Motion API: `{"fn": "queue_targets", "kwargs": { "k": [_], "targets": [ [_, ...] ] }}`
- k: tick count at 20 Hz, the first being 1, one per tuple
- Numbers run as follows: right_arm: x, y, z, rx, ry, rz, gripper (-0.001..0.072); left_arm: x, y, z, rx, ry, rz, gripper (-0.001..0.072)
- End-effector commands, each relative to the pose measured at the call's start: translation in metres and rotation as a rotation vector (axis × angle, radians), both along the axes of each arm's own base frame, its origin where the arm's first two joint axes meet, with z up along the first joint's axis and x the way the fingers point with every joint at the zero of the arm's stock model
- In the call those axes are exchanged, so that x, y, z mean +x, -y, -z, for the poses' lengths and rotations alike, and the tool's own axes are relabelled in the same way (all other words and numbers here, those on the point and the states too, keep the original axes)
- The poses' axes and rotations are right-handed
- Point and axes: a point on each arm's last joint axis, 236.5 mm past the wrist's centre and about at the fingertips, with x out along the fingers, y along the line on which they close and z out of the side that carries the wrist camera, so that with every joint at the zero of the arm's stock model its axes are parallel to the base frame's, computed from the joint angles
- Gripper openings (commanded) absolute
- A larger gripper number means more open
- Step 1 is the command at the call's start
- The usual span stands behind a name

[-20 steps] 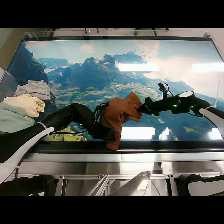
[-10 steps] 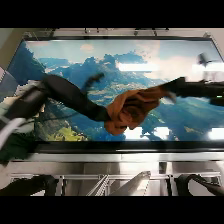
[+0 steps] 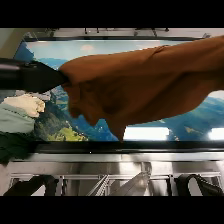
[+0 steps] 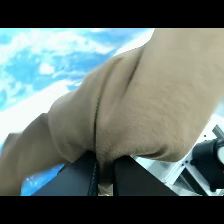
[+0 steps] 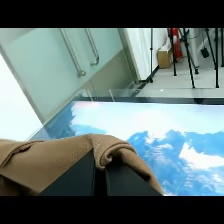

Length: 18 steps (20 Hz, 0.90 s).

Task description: Fold the shirts.

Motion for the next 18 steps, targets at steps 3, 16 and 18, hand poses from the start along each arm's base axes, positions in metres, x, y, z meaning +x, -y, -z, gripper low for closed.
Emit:
{"fn": "queue_targets", "kwargs": {
  "k": [3,16,18],
  "targets": [
    [0.118,-0.006,0.163,0.055,-0.444,-0.065,0.0016,0.07,0.0,0.131,0.087,-0.237,0.046,0.0027],
    [0.149,0.18,0.382,0.066,-1.062,0.261,0.0506,0.117,-0.071,0.239,0.051,-0.758,-0.045,0.0717],
    [0.15,0.187,0.405,0.047,-1.114,0.26,0.0502,0.083,-0.068,0.254,0.043,-0.83,-0.067,0.0717]
  ]
}}
